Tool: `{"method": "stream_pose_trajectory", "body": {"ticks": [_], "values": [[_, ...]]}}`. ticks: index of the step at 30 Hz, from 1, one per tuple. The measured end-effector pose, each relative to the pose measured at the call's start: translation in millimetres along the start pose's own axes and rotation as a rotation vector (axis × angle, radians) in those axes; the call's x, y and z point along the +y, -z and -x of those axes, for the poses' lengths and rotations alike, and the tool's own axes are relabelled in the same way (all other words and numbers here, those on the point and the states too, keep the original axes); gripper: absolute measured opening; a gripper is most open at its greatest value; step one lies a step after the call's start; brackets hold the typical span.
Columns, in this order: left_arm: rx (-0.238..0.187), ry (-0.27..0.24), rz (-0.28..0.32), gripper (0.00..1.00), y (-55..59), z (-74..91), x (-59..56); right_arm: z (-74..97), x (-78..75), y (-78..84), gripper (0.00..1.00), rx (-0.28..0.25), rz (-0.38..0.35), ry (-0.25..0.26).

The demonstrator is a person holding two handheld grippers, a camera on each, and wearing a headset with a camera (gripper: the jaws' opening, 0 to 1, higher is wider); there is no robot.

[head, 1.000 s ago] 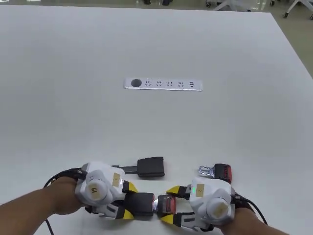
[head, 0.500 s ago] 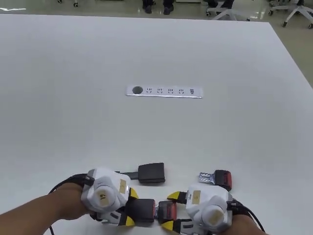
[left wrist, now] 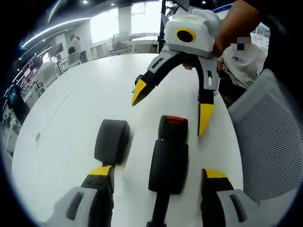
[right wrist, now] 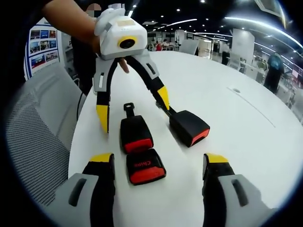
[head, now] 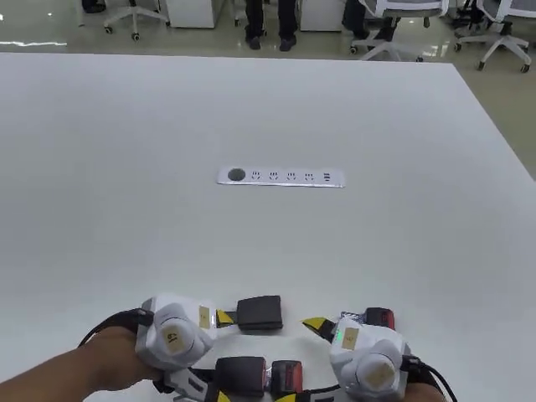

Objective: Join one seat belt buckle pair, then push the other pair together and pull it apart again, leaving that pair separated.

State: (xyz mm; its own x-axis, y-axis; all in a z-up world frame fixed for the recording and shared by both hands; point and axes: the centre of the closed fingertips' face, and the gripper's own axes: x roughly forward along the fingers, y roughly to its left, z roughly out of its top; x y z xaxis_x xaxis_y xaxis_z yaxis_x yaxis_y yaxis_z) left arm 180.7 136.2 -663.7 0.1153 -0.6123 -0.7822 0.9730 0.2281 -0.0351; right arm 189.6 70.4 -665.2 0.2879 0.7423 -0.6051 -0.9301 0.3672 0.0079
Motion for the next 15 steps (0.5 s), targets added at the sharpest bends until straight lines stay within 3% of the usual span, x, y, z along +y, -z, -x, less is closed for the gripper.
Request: {"method": "stream_pose_trajectory", "body": {"ticks": [4,10,15], "values": [[-0.026,-0.035,0.032,0.86,-8.1,7.0,5.2,6.6,-6.3,-9.1,0.77,-0.03,-0.02,0.032],[-0.079,-0.082,0.079,0.89,-24.9,20.5,14.1,19.1,-16.5,-13.6,0.8,-0.061,-0.042,0.064],[-0.103,-0.112,0.101,0.92,-33.3,23.0,23.3,36.0,-39.5,-15.4,0.83,-0.082,-0.093,0.101]]}}
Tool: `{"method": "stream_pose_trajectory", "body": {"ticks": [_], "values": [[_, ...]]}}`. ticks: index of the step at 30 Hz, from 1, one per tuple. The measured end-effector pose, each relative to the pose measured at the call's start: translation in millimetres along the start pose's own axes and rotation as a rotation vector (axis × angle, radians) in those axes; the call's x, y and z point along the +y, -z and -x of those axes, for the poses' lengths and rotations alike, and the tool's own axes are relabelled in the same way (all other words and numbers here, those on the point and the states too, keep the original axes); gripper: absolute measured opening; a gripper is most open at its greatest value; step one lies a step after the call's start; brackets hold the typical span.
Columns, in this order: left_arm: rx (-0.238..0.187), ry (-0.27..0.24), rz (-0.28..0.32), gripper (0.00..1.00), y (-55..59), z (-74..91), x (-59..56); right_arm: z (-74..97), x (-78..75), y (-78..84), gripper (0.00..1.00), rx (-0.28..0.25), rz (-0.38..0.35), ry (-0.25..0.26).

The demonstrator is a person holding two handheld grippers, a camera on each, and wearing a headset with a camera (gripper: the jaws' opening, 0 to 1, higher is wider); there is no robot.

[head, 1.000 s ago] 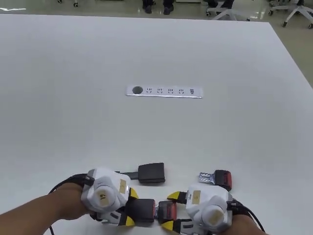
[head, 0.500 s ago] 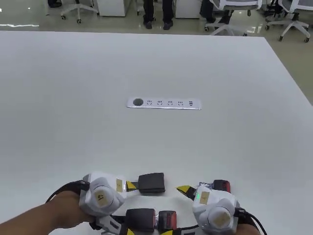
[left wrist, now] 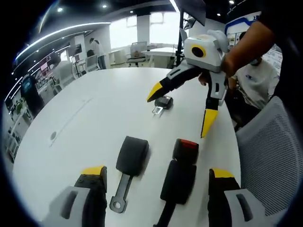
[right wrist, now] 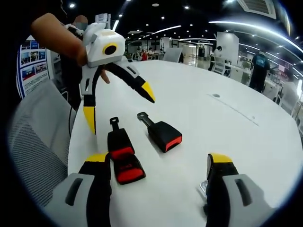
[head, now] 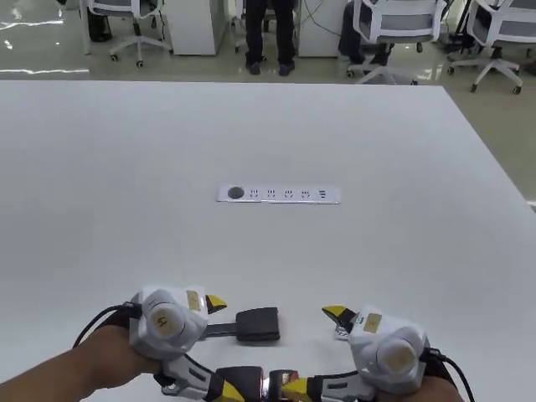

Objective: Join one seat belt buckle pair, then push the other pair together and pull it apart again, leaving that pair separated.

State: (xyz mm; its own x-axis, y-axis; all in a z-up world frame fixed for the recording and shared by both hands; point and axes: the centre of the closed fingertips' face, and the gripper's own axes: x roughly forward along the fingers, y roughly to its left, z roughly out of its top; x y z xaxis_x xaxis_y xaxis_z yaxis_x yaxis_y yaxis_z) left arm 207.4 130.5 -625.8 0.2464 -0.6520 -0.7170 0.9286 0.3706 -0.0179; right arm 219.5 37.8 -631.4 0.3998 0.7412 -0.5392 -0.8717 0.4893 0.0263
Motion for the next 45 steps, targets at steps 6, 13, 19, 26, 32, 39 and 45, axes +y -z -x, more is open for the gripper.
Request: {"method": "stream_pose_trajectory", "body": {"ticks": [6,13,19,26,32,39,45], "values": [[-0.006,-0.008,0.001,0.95,-8.5,1.1,4.1,18.6,-16.6,-6.9,0.85,-0.007,0.011,0.033],[-0.019,-0.026,0.01,0.94,-16.2,-1.7,18.4,36.0,-37.9,1.3,0.87,0.011,-0.007,0.054],[-0.033,-0.036,0.024,0.93,-25.0,-6.8,31.5,46.2,-55.9,5.0,0.88,0.019,-0.016,0.067],[-0.044,-0.03,0.043,0.91,-31.9,-16.2,43.3,51.5,-76.5,15.5,0.86,0.047,-0.013,0.056],[-0.036,-0.019,0.051,0.89,-32.2,-25.3,49.8,54.2,-85.1,25.9,0.83,0.069,-0.019,0.022],[-0.011,0.013,0.05,0.84,-23.9,-34.2,54.5,50.8,-93.5,50.3,0.77,0.109,-0.038,-0.031],[0.022,0.042,0.045,0.81,-9.8,-47.1,52.7,46.5,-91.9,66.4,0.75,0.143,-0.034,-0.07]]}}
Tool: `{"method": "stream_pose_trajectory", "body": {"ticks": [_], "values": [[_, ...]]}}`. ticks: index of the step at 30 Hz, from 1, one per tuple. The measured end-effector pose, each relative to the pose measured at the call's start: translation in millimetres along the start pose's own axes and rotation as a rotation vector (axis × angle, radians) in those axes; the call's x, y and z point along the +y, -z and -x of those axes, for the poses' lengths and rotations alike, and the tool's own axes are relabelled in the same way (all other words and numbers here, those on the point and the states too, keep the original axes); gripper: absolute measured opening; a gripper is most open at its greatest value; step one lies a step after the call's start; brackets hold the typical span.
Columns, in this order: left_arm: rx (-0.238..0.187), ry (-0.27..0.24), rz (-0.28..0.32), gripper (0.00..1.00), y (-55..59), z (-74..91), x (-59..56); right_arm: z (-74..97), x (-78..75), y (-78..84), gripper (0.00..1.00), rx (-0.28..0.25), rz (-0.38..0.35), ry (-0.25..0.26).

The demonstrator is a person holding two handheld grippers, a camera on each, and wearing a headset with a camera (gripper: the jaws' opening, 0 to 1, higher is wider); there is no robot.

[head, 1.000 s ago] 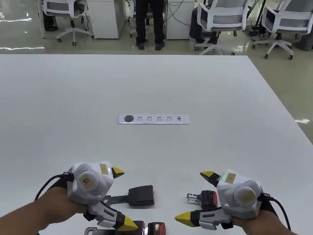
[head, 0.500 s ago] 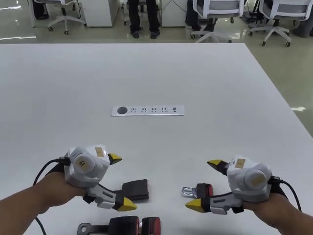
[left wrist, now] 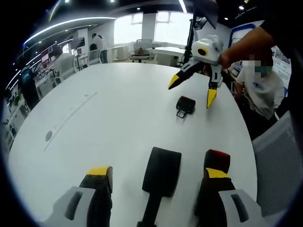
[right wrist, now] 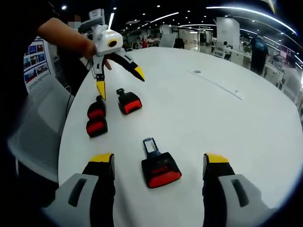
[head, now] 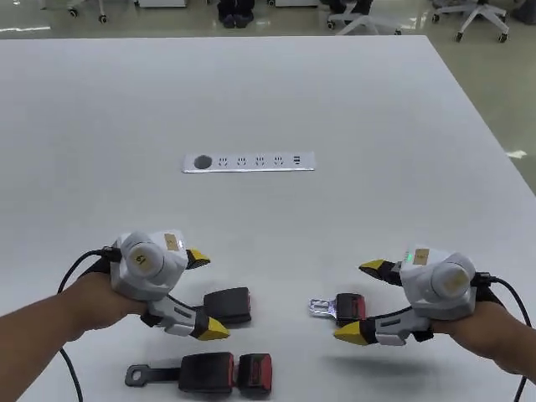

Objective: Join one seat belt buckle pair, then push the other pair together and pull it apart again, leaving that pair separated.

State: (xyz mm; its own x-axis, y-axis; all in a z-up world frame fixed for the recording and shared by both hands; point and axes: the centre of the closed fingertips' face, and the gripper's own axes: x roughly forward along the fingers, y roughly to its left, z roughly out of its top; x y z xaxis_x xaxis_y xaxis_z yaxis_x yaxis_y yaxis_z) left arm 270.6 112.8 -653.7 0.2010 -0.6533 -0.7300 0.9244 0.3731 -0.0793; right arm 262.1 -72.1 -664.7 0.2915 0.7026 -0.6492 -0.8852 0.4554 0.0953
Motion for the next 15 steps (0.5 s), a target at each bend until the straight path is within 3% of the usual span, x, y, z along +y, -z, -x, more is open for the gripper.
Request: {"method": "stream_pose_trajectory", "body": {"ticks": [15], "values": [[0.073,0.06,-0.021,0.68,28.9,-23.2,0.5,-10.7,3.9,24.8,0.62,0.082,0.029,-0.072]]}}
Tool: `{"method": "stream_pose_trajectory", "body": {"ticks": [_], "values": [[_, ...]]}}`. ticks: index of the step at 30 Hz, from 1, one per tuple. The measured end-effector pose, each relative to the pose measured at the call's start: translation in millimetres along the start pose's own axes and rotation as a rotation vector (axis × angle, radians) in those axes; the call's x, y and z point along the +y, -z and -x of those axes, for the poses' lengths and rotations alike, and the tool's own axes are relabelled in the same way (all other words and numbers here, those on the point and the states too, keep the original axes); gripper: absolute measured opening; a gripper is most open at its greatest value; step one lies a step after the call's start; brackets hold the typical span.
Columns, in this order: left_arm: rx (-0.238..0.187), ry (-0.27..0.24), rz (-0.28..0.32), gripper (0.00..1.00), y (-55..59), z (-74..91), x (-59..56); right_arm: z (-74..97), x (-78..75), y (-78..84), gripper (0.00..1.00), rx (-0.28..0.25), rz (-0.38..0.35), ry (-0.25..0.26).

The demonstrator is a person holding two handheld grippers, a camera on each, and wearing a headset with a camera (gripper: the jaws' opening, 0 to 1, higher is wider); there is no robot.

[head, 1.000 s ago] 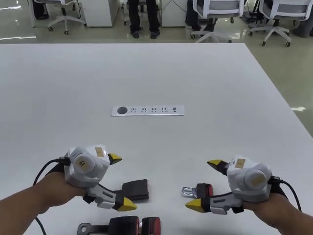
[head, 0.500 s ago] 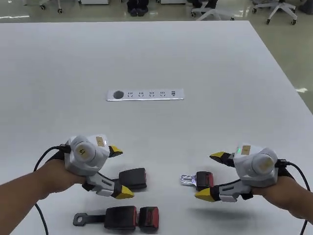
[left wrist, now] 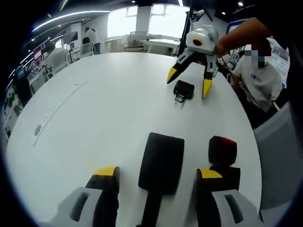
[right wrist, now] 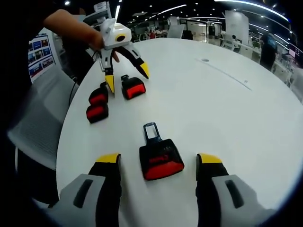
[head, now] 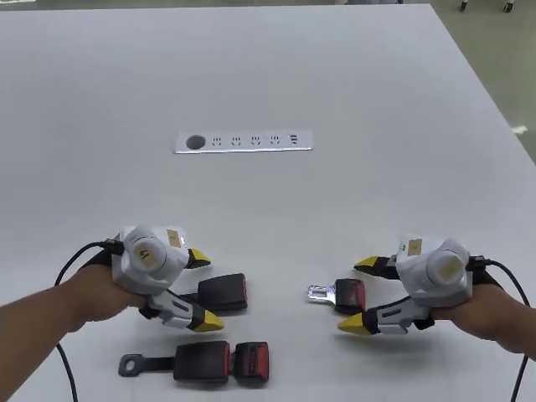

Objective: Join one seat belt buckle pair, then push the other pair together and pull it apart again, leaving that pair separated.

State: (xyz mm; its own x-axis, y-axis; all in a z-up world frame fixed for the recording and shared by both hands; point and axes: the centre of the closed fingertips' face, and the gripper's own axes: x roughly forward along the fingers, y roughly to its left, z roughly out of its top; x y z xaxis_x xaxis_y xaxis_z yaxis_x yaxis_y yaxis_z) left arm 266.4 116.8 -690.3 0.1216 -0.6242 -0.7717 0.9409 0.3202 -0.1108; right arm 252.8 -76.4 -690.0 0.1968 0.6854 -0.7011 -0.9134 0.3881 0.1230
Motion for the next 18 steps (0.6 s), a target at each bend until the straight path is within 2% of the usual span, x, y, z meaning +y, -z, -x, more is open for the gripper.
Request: {"method": "stream_pose_trajectory", "body": {"ticks": [3,4,7,10,11,15,18], "values": [[0.01,0.007,-0.011,0.63,5.2,-2.7,0.6,-0.6,2.6,5.3,0.57,0.016,0.009,-0.016],[-0.014,0.013,-0.035,0.62,-0.8,-2.9,0.6,0.9,4.3,2.9,0.55,0.005,0.032,-0.015],[-0.012,0.012,-0.015,0.58,-2.5,-1.1,3.5,3.8,2.6,-0.6,0.52,0.001,0.027,-0.01],[-0.005,0.031,-0.03,0.44,-2.5,-1.3,1.3,5.9,5.1,-2.9,0.46,0.002,0.043,-0.013],[0.001,0.027,-0.059,0.4,-0.7,-2.4,2.3,6.6,3.6,-3.0,0.44,0.006,0.045,-0.014],[-0.001,0.026,-0.075,0.38,0.7,-2.3,0.2,7.9,-1.4,-1.8,0.35,0.018,0.069,0.006],[0.007,0.042,-0.109,0.35,-2.6,-3.2,-6.1,9.0,-0.3,-1.2,0.35,0.021,0.083,0.004]]}}
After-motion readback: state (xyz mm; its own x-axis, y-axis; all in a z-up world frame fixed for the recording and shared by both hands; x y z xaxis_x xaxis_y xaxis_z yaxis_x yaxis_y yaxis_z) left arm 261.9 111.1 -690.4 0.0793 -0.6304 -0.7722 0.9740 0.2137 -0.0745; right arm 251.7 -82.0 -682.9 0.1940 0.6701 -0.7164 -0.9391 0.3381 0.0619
